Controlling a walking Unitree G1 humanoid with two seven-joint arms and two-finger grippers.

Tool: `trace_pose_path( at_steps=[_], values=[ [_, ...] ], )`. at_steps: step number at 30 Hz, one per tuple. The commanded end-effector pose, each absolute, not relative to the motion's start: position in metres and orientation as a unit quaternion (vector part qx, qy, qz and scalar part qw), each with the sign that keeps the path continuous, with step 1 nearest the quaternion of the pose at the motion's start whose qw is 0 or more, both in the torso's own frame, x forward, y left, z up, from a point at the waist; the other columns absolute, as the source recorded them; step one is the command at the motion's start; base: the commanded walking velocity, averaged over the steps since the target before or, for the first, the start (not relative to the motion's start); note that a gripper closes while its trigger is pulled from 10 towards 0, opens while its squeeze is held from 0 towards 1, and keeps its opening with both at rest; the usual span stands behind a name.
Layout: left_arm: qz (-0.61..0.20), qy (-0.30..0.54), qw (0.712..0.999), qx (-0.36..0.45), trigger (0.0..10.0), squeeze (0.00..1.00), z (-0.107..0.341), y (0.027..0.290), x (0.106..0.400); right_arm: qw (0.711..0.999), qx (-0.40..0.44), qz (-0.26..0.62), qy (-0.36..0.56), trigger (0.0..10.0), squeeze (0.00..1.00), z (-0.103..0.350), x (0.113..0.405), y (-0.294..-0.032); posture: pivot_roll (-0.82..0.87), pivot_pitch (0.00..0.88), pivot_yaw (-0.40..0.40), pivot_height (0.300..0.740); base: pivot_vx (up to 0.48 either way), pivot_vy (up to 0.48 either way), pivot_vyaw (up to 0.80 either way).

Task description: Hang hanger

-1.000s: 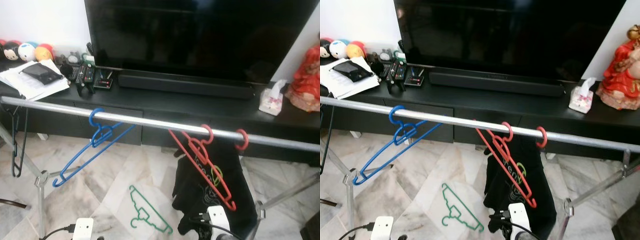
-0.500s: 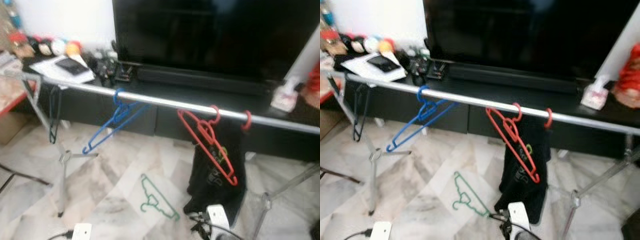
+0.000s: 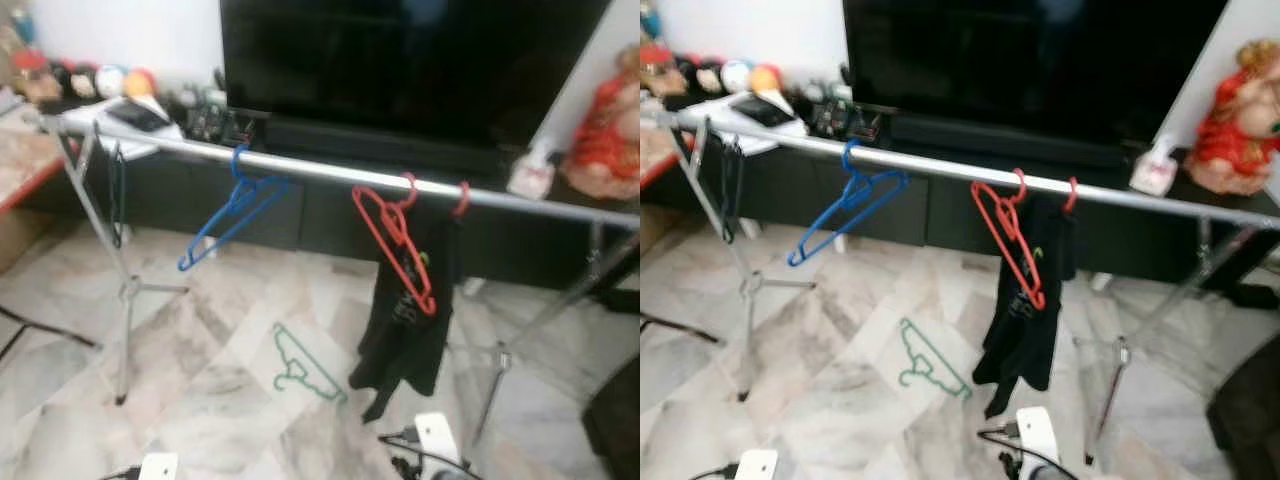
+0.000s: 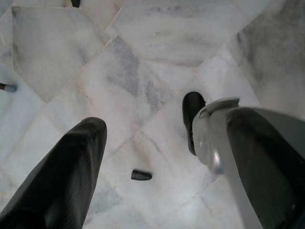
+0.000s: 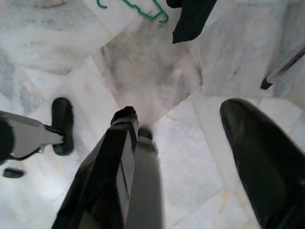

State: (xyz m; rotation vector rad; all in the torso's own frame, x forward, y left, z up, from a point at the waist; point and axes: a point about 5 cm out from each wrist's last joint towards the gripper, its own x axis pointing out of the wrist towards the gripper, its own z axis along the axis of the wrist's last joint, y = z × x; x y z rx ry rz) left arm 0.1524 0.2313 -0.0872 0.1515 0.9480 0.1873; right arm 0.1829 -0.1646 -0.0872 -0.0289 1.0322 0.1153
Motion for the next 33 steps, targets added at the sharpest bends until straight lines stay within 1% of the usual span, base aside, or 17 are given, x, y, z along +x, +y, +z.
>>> trace_pose_path(
  at_steps=[1, 13, 17, 23, 33],
  values=[
    [0.084, 0.466, 0.878, 0.063, 10.0, 0.0, -0.0918, 0.2247, 0.145, 0.868, -0.017, 0.045, 0.495, 10.0, 0.0, -0.0869, 0.1827, -0.1716, 0.01, 0.054, -0.115, 0.74, -0.285, 0.0, 0.0],
    [0.076, 0.467, 0.879, 0.064, 10.0, 0.0, -0.092, 0.2208, 0.1471, 0.868, -0.018, 0.039, 0.494, 10.0, 0.0, -0.0874, 0.1818, -0.1713, 0.01, 0.038, -0.108, 0.74, -0.283, 0.0, 0.0],
    [0.071, 0.468, 0.879, 0.063, 10.0, 0.0, -0.0924, 0.2203, 0.1463, 0.868, -0.018, 0.035, 0.496, 10.0, 0.0, -0.088, 0.1805, -0.1714, 0.01, 0.028, -0.105, 0.74, 0.0, 0.0, 0.0],
    [0.068, 0.471, 0.877, 0.063, 10.0, 0.0, -0.0928, 0.2202, 0.1456, 0.868, -0.008, 0.03, 0.496, 10.0, 0.0, -0.0884, 0.1798, -0.1709, 0.01, 0.029, -0.107, 0.74, 0.0, 0.0, -0.69],
    [0.063, 0.471, 0.878, 0.06, 10.0, 0.0, -0.0932, 0.2169, 0.1463, 0.866, -0.016, 0.036, 0.498, 10.0, 0.0, -0.0877, 0.1807, -0.1736, 0.02, 0.039, -0.123, 0.74, 0.0, 0.0, -0.77]
  ],
)
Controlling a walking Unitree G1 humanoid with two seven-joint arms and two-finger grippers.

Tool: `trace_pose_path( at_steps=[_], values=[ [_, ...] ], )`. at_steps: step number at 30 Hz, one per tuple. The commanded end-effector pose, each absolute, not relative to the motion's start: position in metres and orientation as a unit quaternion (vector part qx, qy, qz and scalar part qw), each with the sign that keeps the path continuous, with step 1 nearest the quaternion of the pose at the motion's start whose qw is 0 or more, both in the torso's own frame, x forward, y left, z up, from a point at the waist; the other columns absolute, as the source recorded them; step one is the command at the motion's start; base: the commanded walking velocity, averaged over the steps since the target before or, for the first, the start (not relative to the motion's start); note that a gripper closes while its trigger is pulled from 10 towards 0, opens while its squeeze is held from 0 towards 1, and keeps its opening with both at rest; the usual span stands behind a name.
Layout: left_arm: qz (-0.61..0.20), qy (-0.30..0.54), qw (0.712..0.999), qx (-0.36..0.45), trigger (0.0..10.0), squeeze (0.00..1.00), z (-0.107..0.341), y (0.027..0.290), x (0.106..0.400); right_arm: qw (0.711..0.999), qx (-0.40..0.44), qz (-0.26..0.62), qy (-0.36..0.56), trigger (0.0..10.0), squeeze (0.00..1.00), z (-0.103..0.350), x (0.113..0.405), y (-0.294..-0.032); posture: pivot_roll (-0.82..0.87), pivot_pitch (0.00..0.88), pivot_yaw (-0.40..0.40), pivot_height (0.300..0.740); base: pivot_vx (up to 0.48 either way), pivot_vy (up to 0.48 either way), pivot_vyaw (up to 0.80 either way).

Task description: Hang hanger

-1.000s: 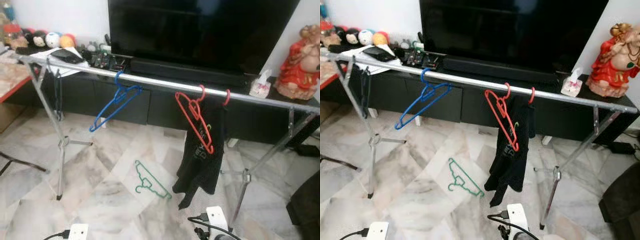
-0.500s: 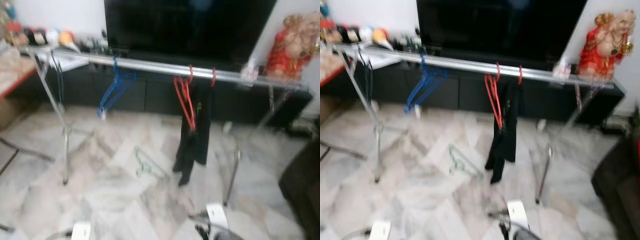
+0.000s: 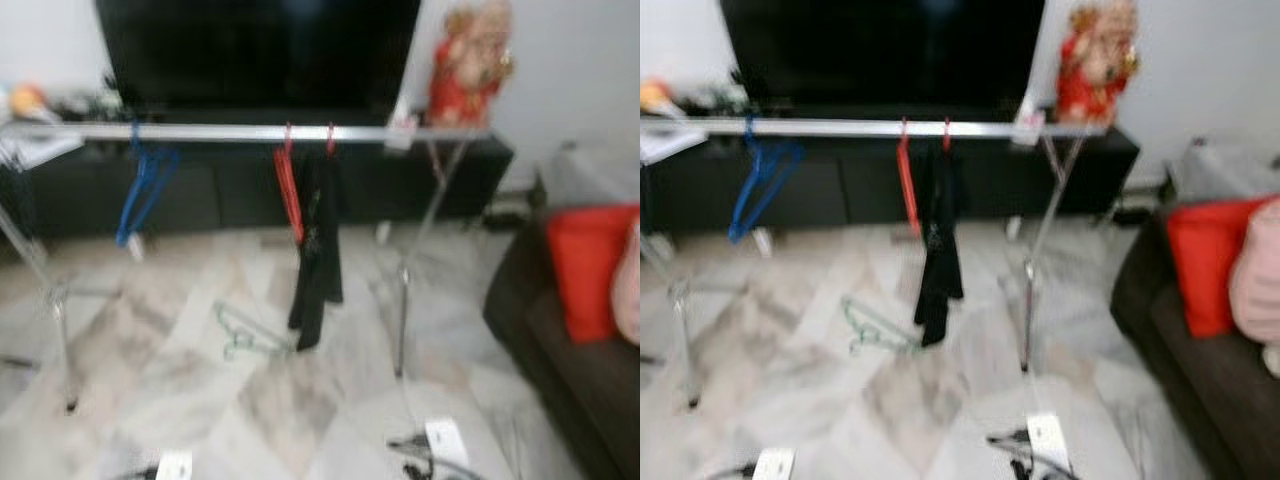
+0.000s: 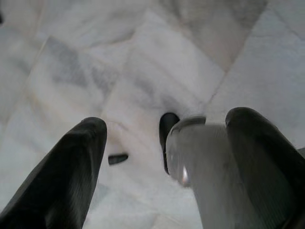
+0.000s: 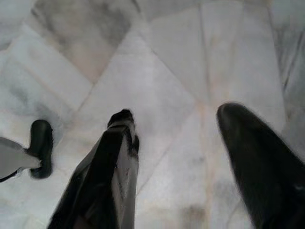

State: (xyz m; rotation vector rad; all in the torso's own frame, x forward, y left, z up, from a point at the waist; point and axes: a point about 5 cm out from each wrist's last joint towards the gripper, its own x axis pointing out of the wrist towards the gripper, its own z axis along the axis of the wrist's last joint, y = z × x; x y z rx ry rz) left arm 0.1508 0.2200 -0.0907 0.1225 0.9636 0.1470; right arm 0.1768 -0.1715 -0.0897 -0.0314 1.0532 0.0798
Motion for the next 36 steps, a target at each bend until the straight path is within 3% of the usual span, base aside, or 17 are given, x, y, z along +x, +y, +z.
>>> trace_pose_path(
  at_steps=[1, 36],
  values=[
    [0.063, 0.471, 0.878, 0.06, 10.0, 0.0, -0.093, 0.217, 0.146, 0.866, -0.017, 0.037, 0.498, 10.0, 0.0, -0.088, 0.181, -0.174, 0.02, 0.039, -0.123, 0.74, 0.0, 0.0, -0.77],
    [0.042, 0.47, 0.877, 0.091, 10.0, 0.0, -0.091, 0.226, 0.146, 0.865, -0.015, 0.04, 0.5, 10.0, 0.0, -0.088, 0.181, -0.171, 0.01, 0.048, -0.105, 0.74, 0.0, -0.055, -0.77]
  ],
)
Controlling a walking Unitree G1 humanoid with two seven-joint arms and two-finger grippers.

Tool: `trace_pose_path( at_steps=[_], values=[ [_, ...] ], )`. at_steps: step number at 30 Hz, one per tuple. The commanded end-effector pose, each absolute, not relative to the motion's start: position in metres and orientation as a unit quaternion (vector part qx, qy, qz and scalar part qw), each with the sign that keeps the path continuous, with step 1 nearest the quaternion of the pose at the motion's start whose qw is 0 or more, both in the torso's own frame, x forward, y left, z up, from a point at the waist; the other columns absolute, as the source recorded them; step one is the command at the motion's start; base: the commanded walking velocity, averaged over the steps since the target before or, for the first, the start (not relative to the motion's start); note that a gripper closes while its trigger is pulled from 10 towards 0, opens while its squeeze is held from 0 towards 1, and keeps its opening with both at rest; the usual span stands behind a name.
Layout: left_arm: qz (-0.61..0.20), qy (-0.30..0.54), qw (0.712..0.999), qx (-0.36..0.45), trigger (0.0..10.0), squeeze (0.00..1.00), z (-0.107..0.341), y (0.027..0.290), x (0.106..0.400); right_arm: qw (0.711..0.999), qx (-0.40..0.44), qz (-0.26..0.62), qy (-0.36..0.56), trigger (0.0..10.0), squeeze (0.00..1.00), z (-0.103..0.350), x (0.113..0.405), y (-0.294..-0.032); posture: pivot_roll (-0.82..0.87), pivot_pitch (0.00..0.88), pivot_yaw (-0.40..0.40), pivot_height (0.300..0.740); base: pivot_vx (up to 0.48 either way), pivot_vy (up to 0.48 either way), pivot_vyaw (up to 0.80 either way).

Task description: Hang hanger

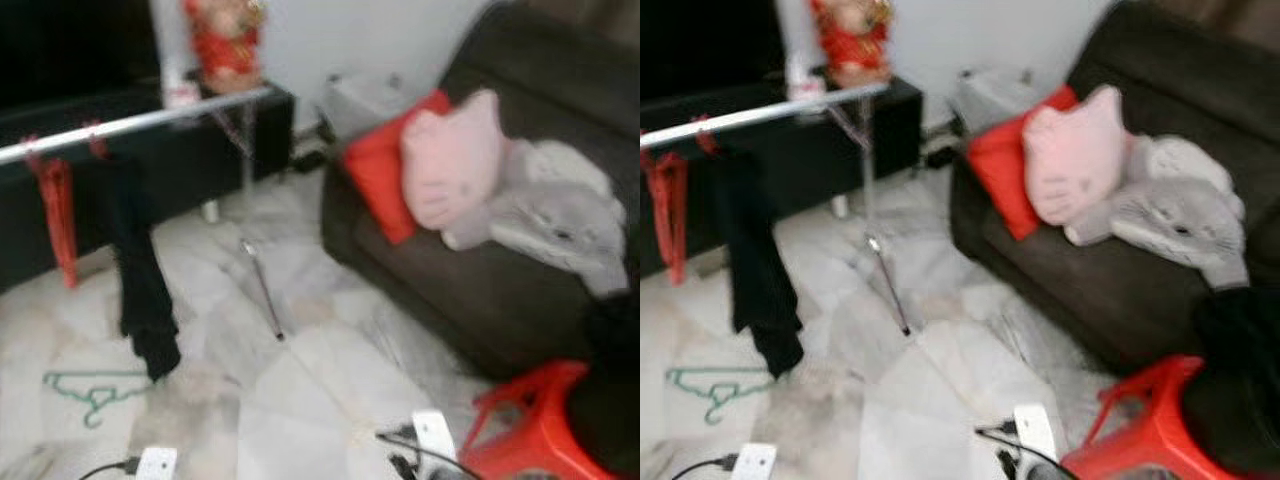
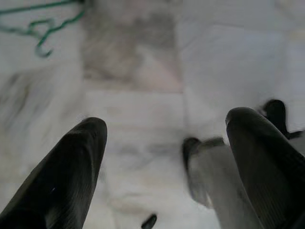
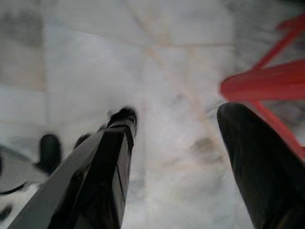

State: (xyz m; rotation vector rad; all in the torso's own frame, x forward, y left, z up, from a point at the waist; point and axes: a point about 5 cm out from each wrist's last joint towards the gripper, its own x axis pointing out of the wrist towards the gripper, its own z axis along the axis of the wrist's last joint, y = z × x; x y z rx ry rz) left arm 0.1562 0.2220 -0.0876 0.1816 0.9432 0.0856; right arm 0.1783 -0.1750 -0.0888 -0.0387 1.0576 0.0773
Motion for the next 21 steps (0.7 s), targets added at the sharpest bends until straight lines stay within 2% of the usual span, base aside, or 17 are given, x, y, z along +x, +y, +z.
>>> trace_pose_path(
  at_steps=[1, 21],
  values=[
    [0.042, 0.47, 0.877, 0.091, 10.0, 0.0, -0.0913, 0.2254, 0.146, 0.865, -0.015, 0.04, 0.5, 10.0, 0.0, -0.0879, 0.1812, -0.1706, 0.01, 0.048, -0.105, 0.74, 0.0, 0.0, -0.76],
    [0.039, 0.466, 0.879, 0.089, 10.0, 0.0, -0.0903, 0.2245, 0.1487, 0.865, -0.012, 0.037, 0.5, 10.0, 0.0, -0.0886, 0.1797, -0.169, 0.0, 0.043, -0.092, 0.74, 0.0, 0.0, -0.76]
  ],
)
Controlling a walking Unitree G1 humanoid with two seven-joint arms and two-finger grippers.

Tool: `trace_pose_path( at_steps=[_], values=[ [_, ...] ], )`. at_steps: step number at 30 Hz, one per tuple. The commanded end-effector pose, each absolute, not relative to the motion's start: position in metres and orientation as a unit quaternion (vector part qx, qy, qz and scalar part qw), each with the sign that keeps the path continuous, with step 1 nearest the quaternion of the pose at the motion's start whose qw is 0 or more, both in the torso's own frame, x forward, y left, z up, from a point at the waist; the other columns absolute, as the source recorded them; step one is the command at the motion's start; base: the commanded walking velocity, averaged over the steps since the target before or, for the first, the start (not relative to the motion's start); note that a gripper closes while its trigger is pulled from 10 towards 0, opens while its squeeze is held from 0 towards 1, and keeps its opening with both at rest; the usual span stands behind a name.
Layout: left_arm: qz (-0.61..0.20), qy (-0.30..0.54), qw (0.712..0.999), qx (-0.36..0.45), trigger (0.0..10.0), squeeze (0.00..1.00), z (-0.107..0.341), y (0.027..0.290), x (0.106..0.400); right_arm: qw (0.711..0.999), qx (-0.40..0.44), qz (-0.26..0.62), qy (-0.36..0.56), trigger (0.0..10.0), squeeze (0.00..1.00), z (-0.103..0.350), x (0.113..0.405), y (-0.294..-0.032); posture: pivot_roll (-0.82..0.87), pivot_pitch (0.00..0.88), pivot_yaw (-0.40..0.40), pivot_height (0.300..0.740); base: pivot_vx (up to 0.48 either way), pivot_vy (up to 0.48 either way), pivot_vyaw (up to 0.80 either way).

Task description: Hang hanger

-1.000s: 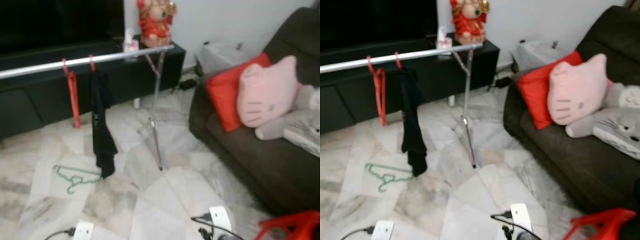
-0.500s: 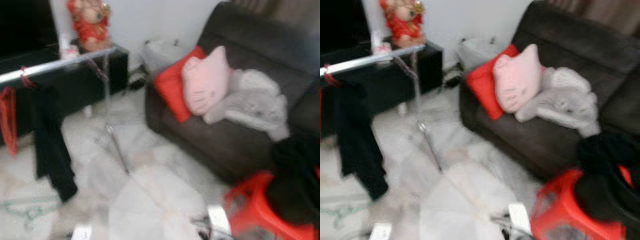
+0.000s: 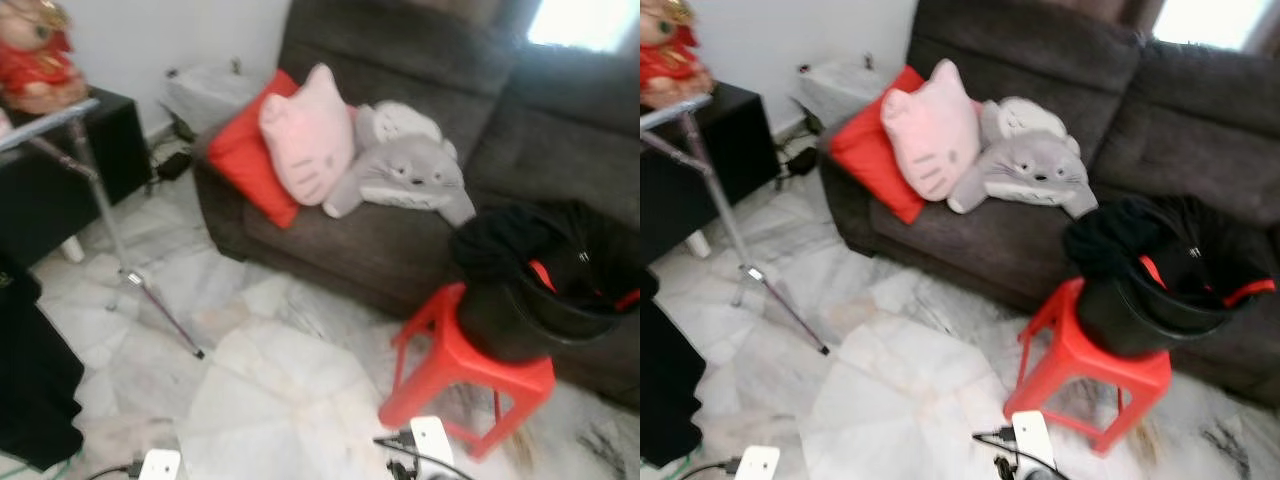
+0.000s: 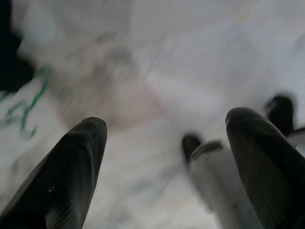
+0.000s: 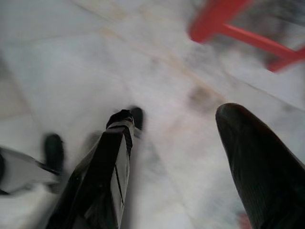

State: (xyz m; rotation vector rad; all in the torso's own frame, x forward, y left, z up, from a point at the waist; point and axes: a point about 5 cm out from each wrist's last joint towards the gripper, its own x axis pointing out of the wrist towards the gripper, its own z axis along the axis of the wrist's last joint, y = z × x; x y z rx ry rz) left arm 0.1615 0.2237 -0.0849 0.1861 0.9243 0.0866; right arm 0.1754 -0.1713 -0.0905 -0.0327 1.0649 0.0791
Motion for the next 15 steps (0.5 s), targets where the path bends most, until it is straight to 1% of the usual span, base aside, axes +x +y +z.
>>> trace_pose_path(
  at_steps=[1, 15],
  values=[
    [0.039, 0.466, 0.879, 0.089, 10.0, 0.0, -0.0903, 0.2245, 0.1487, 0.865, -0.012, 0.037, 0.5, 10.0, 0.0, -0.0886, 0.1797, -0.169, 0.0, 0.043, -0.092, 0.74, 0.0, 0.0, -0.76],
    [0.029, 0.463, 0.881, 0.09, 10.0, 0.0, -0.0907, 0.2193, 0.1502, 0.864, -0.015, 0.038, 0.501, 10.0, 0.0, -0.0893, 0.1782, -0.1687, 0.0, 0.008, -0.086, 0.74, 0.0, 0.0, -0.76]
  ],
)
